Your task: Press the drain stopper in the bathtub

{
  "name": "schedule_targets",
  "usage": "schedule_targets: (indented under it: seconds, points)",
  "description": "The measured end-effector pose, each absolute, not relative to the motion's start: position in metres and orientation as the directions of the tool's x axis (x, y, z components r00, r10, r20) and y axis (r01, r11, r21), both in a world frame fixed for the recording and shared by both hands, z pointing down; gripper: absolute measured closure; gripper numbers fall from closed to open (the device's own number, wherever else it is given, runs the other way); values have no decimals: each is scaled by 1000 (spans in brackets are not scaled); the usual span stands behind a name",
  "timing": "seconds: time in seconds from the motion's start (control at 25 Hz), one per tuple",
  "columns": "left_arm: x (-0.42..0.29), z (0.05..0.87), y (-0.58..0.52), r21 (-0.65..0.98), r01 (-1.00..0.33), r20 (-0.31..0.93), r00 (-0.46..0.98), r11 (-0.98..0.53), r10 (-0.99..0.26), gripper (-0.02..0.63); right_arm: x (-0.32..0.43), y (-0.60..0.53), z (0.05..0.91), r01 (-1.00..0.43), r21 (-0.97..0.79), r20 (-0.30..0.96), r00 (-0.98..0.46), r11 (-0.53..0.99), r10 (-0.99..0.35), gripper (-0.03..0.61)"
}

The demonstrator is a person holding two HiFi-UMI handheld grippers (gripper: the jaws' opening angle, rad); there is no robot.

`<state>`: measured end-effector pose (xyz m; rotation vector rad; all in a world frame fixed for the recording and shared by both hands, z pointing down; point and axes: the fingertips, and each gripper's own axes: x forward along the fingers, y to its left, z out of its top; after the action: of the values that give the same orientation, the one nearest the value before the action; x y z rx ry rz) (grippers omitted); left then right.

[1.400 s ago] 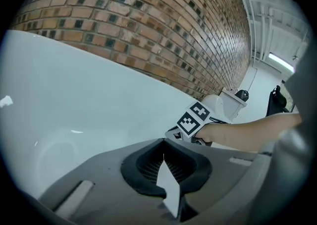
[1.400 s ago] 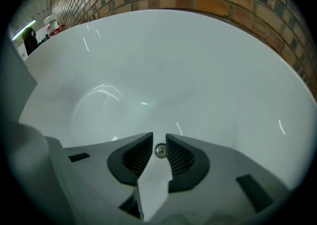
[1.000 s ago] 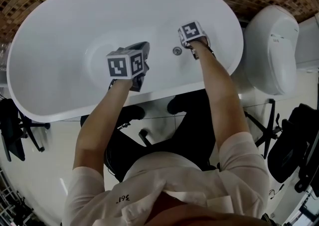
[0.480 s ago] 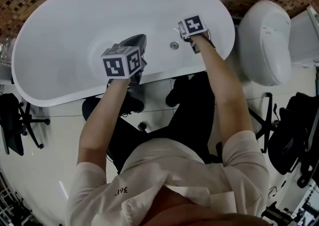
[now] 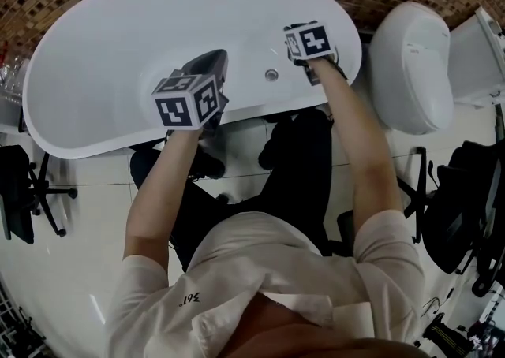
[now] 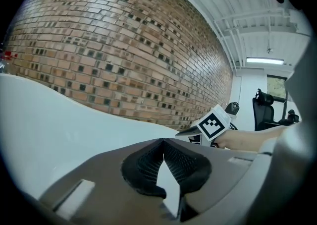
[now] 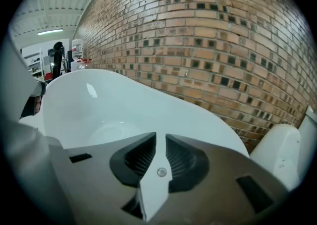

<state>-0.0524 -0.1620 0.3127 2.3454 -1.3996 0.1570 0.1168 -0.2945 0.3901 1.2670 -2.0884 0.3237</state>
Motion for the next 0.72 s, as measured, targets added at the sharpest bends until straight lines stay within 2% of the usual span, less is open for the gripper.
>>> schedule_targets:
  seconds: [0.24, 0.72]
  points:
    - [-52, 290, -148, 256, -864, 248, 493, -434, -834, 607, 113, -277, 346, -861, 131, 554, -347, 491, -757, 525]
    - [-66, 256, -125, 196, -877, 173, 471, -438, -865, 607, 117, -235, 302, -876, 157, 468, -341, 456, -815, 525]
